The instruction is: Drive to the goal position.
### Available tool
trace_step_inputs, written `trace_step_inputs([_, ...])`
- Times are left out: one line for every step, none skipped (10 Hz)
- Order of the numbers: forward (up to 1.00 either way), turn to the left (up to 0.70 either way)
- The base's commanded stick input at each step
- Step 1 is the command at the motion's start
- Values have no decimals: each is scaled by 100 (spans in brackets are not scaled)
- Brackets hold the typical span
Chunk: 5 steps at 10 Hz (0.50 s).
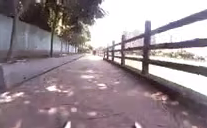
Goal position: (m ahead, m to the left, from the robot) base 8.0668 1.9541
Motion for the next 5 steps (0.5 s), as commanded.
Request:
trace_step_inputs([70,0])
trace_step_inputs([70,0])
trace_step_inputs([70,0])
trace_step_inputs([70,0])
trace_step_inputs([70,0])
